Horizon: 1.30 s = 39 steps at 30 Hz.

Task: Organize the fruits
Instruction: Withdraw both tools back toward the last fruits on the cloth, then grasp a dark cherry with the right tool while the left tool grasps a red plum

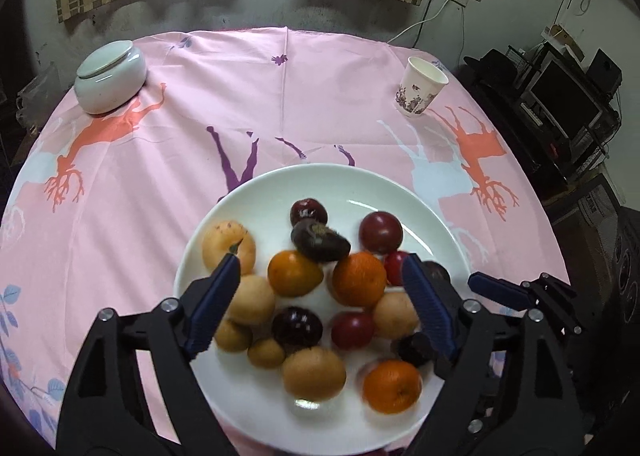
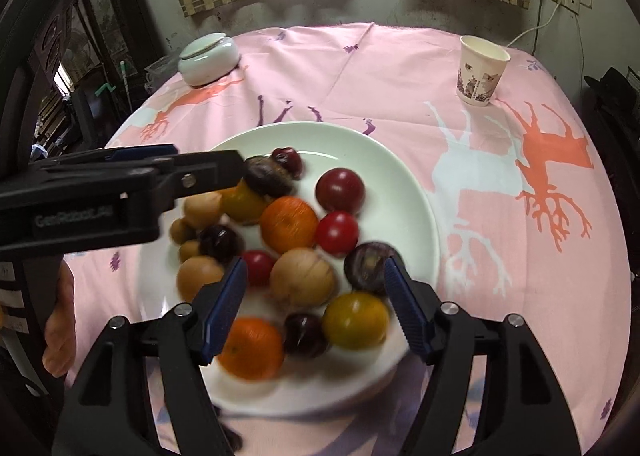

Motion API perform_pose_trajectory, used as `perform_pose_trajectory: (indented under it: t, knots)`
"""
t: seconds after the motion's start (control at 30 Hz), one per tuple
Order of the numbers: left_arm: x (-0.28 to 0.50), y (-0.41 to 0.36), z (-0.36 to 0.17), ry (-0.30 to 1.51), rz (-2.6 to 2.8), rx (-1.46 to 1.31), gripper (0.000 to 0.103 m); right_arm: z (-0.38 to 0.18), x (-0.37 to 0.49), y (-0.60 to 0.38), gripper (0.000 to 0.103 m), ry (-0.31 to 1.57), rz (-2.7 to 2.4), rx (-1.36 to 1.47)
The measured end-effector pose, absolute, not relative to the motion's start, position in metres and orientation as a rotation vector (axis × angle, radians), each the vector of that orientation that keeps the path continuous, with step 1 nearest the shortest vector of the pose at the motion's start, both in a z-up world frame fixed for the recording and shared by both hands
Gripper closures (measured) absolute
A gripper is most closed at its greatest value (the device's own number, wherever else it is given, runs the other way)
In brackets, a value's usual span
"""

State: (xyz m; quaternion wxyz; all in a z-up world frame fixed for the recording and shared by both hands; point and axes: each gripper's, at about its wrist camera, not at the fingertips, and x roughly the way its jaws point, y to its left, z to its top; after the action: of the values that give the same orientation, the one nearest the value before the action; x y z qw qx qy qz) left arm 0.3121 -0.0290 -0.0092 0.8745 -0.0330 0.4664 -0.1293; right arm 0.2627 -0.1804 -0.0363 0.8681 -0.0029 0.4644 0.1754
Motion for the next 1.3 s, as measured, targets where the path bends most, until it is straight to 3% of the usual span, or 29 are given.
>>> perform_pose_trajectory:
  t: [0.03, 0.1, 0.43, 0.87, 0.93, 1.0, 1.07, 1.13, 1.17, 1.2, 1.3]
  knots:
    - [0.297, -0.024, -0.007, 0.962, -0.264, -0.070, 0.010, -0.034, 0.249, -0.182, 0.024, 0.957, 0.373, -0.003]
    - [0.263, -0.011, -0.008, 0.949, -0.252, -0.071, 0.009, -0.032, 0.223, -0.186, 0.004, 0.936, 0.381, 0.013]
    - [0.101, 0.027, -0.038, 0.814, -0.117, -0.049, 0.005, -0.053, 0.088, -0.177, 0.003, 0.908, 0.402, 0.023]
    - [0.082, 0.054, -0.049, 0.855, -0.120, -0.129, 0.005, -0.080, 0.102, -0.146, 0.003, 0.935, 0.438, -0.018]
    - [0.081, 0.060, -0.050, 0.860, -0.114, -0.149, 0.005, -0.086, 0.111, -0.143, 0.012, 0.962, 0.411, -0.012]
    - [0.081, 0.065, -0.050, 0.861, -0.109, -0.161, 0.005, -0.092, 0.119, -0.143, 0.034, 0.994, 0.387, 0.007]
    - [0.080, 0.069, -0.050, 0.858, -0.104, -0.167, 0.005, -0.099, 0.125, -0.143, 0.042, 1.018, 0.374, 0.017]
    - [0.081, 0.069, -0.050, 0.860, -0.105, -0.168, 0.005, -0.100, 0.126, -0.142, 0.043, 1.007, 0.374, 0.016]
    - [0.082, 0.069, -0.051, 0.863, -0.108, -0.169, 0.005, -0.100, 0.127, -0.142, 0.048, 1.002, 0.374, 0.018]
    - [0.083, 0.068, -0.052, 0.867, -0.113, -0.170, 0.005, -0.100, 0.129, -0.142, 0.061, 0.996, 0.373, 0.018]
    - [0.084, 0.063, -0.054, 0.880, -0.136, -0.167, 0.005, -0.100, 0.128, -0.142, 0.070, 0.993, 0.391, 0.015]
